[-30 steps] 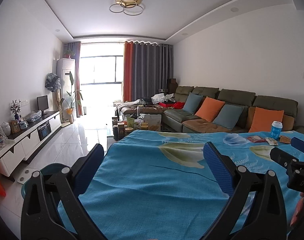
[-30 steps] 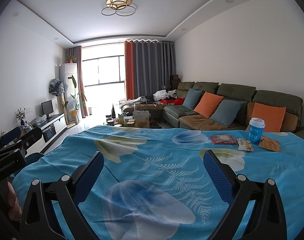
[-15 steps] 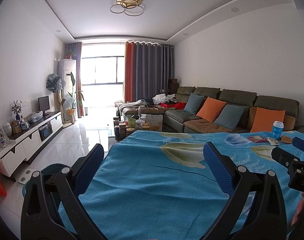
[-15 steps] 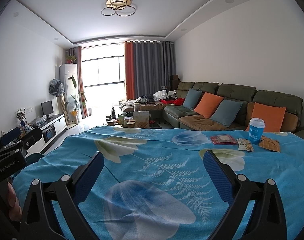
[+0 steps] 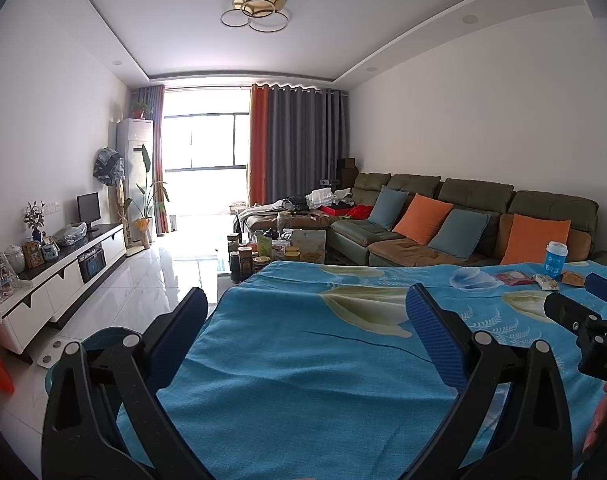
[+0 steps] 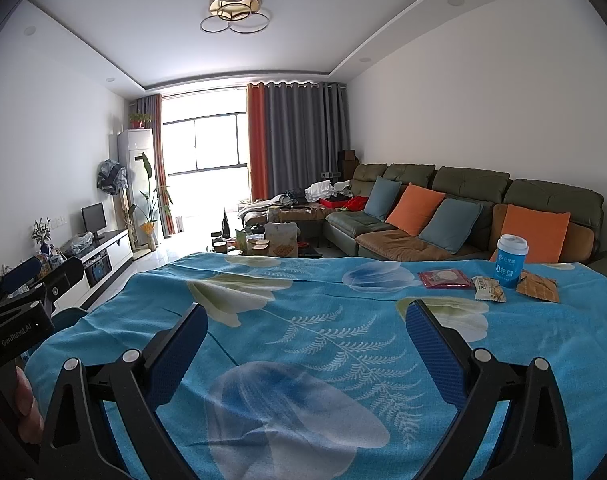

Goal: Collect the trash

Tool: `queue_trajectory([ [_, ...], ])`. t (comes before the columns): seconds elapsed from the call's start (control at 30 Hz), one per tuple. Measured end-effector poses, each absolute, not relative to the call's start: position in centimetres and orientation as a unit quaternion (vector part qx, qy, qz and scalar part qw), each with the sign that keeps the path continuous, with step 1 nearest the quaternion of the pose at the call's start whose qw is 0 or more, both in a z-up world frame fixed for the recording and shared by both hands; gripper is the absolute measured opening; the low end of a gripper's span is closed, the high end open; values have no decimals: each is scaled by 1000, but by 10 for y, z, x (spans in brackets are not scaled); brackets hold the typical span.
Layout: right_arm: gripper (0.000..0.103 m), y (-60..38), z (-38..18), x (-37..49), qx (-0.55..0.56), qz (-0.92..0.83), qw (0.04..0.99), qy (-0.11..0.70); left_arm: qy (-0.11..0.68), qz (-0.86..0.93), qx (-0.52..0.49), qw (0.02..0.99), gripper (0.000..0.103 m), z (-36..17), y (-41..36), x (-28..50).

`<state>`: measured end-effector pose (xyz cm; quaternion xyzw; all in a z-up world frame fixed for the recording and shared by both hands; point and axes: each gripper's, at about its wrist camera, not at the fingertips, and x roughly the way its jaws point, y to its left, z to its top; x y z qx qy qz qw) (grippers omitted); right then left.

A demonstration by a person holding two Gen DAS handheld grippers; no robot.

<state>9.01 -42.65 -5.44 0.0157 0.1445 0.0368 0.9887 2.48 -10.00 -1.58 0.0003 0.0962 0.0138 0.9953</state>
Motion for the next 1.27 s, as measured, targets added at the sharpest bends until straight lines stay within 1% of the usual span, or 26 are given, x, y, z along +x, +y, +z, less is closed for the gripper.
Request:
queue_trajectory([
  [0.97, 96, -426, -56, 89, 18, 37, 988, 147, 99, 3, 12, 995, 97, -21, -106, 27],
  [1.03, 96, -427, -56, 89, 23, 37, 988, 151, 113, -3, 16, 993, 97, -22, -109, 29],
  [1.1, 96, -430, -57, 89, 25, 36, 987, 154, 149, -16, 12, 989, 97, -25, -108, 40],
  [1.27, 96, -451, -57, 100, 31, 21, 980, 195, 260, -43, 6, 965, 97, -37, -101, 90],
])
